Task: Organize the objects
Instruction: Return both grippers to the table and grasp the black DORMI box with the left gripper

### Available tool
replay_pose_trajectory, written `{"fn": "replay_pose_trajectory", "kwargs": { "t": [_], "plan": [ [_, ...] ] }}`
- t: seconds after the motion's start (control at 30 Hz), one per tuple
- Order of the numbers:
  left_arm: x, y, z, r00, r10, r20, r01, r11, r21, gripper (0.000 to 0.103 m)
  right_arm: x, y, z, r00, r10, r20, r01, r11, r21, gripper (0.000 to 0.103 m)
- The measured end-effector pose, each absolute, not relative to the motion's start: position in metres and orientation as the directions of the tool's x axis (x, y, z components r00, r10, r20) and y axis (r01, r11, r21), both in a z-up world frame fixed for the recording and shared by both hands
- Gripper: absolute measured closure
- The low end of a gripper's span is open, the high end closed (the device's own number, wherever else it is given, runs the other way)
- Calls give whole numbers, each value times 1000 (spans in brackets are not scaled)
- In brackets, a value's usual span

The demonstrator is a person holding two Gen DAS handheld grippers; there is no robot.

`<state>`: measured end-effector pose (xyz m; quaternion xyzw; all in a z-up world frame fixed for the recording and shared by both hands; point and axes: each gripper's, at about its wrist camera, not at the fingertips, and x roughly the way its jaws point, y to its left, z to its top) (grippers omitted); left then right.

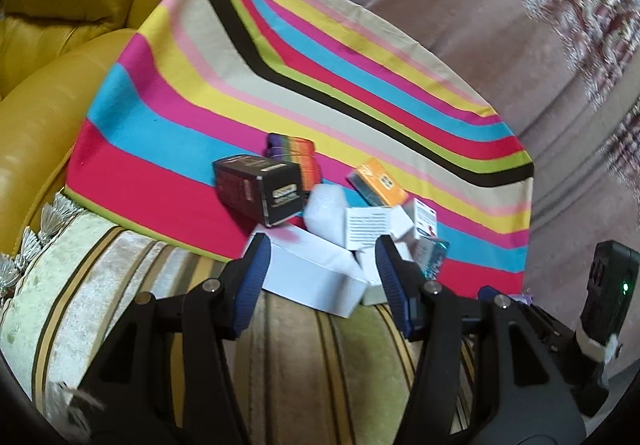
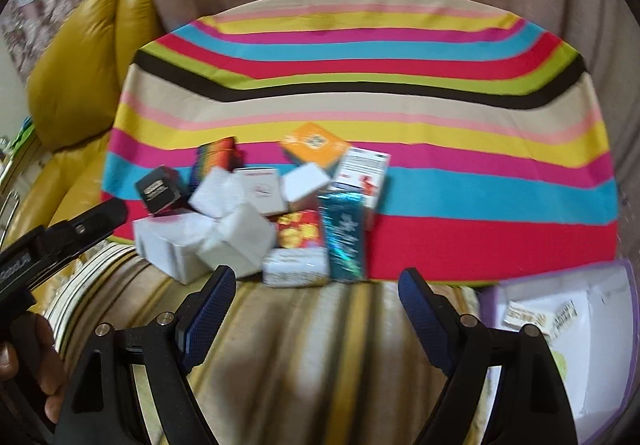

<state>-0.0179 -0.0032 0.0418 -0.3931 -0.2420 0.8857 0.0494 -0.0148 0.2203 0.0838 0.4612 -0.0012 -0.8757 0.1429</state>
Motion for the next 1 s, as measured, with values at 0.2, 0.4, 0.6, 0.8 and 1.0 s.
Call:
{"fn": "replay_pose_trajectory", "kwargs": {
  "t": [0.2,0.4,0.6,0.8,1.0],
  "plan": [
    [-27,-15,36,-678,261,-687,146,-869,-474,41,-19,191,82,-528,-265,-807,366,-928,65,18],
    [-40,-22,31,-667,249,-702,176,-863,-473,32,-29,177,77,-519,-267,-812,446,-895,10,18],
    [-59,-22,26,-651,222,-726,222,-859,-461,23,-35,164,70,-498,-272,-823,478,-878,1,18],
    [-79,-20,21,-626,193,-756,257,-864,-434,23,-39,159,64,-470,-283,-836,507,-862,6,18],
    [-97,-16,9,-576,174,-799,288,-872,-397,22,-48,157,60,-462,-279,-842,501,-866,12,18]
  ]
}}
